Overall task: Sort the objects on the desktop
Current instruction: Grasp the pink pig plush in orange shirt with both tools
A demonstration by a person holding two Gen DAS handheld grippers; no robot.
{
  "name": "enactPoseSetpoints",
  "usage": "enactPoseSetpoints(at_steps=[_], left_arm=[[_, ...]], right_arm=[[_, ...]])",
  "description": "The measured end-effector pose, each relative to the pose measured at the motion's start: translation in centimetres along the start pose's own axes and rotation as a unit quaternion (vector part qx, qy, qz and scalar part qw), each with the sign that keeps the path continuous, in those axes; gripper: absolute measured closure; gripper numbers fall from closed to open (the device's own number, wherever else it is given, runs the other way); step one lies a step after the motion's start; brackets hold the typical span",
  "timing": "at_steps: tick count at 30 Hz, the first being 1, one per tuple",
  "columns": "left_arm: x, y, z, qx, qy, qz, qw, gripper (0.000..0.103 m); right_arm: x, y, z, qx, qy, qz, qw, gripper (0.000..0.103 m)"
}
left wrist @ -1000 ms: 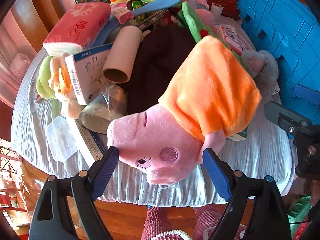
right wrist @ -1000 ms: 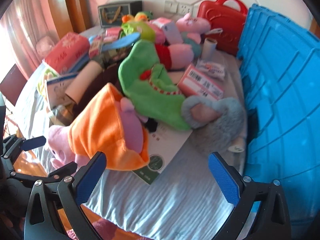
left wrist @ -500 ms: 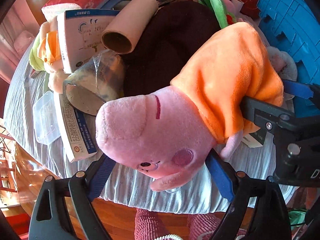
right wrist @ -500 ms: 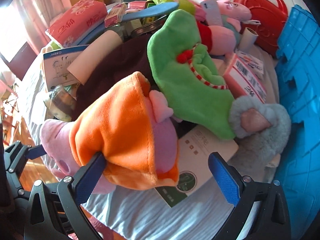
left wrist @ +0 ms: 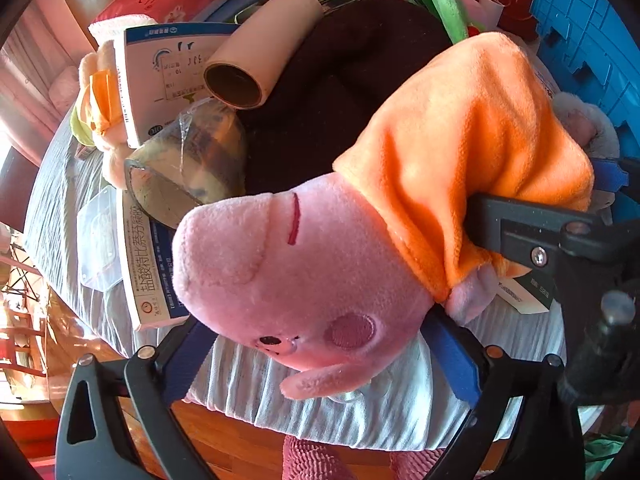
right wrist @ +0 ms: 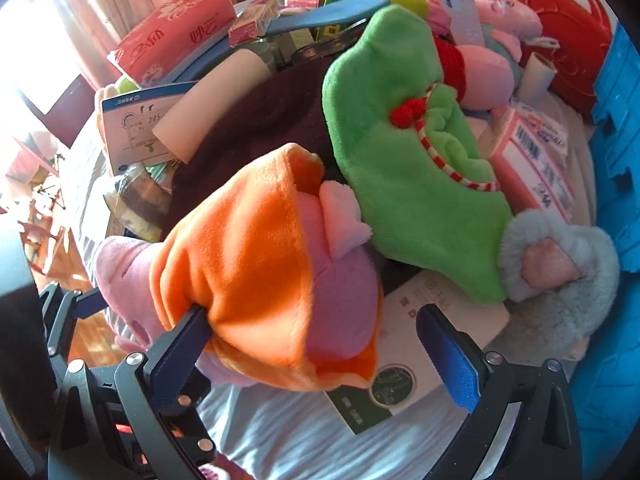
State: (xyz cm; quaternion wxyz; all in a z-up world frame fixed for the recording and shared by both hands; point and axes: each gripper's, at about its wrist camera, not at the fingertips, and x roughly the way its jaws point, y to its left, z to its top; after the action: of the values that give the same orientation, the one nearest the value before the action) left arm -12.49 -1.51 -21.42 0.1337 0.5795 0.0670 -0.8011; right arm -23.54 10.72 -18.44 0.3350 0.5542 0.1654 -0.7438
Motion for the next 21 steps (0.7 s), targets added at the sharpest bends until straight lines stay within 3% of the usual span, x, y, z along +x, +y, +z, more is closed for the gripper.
enactPoseSetpoints(at_steps=[6, 10, 11, 12, 14, 16, 18, 19, 21], left_arm=[[-0.5, -0.3, -0.1, -0.001, -0.011, 0.007, 0.9999, 0.001], [-0.6, 0.3, -1.4, -0.041, -0.032, -0.047, 0.9975, 0.001], [-0.3, 0.3, -1.5, -0.042, -0.046, -0.053, 0.9967, 0.003], [-0.1, 0.2, -1.4, -0.045, -0.060, -0.055, 0.9957, 0.012], [-0.2, -0.2, -1.7, -0.043, -0.090, -0.043, 0.9941, 0.014], [-0.6, -0.7, -2.2, -0.030, -0.107, -0.029, 0.9933, 0.022], [-1.5, -0.6, -2.5, -0.020, -0.110, -0.033, 0.9931, 0.031], [-2.1, -0.4, -2.5, -0.014, -0.111, -0.037, 0.9931, 0.033], [-3.4, 0.0, -2.4, -0.002, -0.109, -0.039, 0.9933, 0.034]], right_arm=[[0.0, -0.2, -0.3, 0.001, -0.005, 0.014, 1.000, 0.000], [0.7, -0.2, -0.4, -0.025, -0.023, 0.030, 0.999, 0.000], [0.7, -0.1, -0.5, -0.030, -0.033, 0.027, 0.999, 0.000], [0.7, 0.0, -0.7, -0.034, -0.042, 0.024, 0.998, 0.000], [0.8, 0.4, -1.3, -0.041, -0.060, 0.010, 0.997, 0.000], [1.3, 0.9, -1.7, -0.039, -0.061, 0.014, 0.997, 0.001], [1.9, 0.6, -1.7, -0.019, -0.051, 0.046, 0.997, 0.008], [1.6, 0.5, -1.9, -0.012, -0.053, 0.060, 0.997, 0.018], [0.1, 1.0, -2.6, -0.016, -0.064, 0.057, 0.996, 0.022]])
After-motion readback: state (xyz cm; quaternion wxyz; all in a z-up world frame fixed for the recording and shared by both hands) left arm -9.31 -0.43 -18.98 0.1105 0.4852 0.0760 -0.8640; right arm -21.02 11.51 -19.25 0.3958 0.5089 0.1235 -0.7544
